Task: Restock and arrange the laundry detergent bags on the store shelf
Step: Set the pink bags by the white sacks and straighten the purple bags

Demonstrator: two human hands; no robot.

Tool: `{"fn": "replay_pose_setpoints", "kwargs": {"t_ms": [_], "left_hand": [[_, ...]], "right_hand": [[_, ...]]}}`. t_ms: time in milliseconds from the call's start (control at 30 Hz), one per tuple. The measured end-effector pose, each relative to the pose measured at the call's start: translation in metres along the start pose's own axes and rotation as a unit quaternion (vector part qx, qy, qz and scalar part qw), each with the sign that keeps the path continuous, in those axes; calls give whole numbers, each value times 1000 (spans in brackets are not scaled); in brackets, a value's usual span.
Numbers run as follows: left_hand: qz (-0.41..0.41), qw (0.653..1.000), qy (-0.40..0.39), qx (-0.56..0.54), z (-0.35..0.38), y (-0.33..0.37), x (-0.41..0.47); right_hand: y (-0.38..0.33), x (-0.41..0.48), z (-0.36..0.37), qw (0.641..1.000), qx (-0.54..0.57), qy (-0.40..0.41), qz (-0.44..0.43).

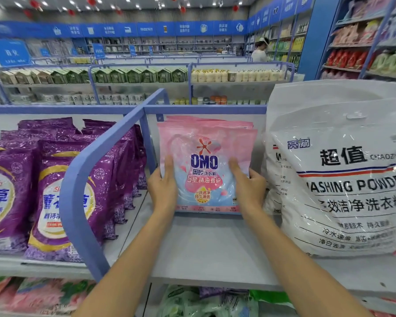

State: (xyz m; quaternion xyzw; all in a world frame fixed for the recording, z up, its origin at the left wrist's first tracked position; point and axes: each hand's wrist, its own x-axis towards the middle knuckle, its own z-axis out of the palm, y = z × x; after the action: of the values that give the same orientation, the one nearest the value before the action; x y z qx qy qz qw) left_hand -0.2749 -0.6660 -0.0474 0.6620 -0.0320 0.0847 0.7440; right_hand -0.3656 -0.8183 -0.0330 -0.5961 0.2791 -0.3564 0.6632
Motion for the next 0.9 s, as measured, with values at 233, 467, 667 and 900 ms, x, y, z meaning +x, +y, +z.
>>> {"fn": "replay_pose_setpoints", "kwargs": {"t_ms": [233,467,667,900], "left_hand": [[38,992,-67,101,-25,6,-18],[19,964,-200,176,-62,-12,-35],[6,964,-169,208,-59,-17,-32],[40,953,-166,248,-58,-22,-43]], "right_hand": [[15,-6,-31,995,-69,-71,-12],[42,-29,-66,953,-222,-195,-65],[39,-29,-55,960,-224,-165,-34],[45,-45,-49,952,-283,-94,-68]]}}
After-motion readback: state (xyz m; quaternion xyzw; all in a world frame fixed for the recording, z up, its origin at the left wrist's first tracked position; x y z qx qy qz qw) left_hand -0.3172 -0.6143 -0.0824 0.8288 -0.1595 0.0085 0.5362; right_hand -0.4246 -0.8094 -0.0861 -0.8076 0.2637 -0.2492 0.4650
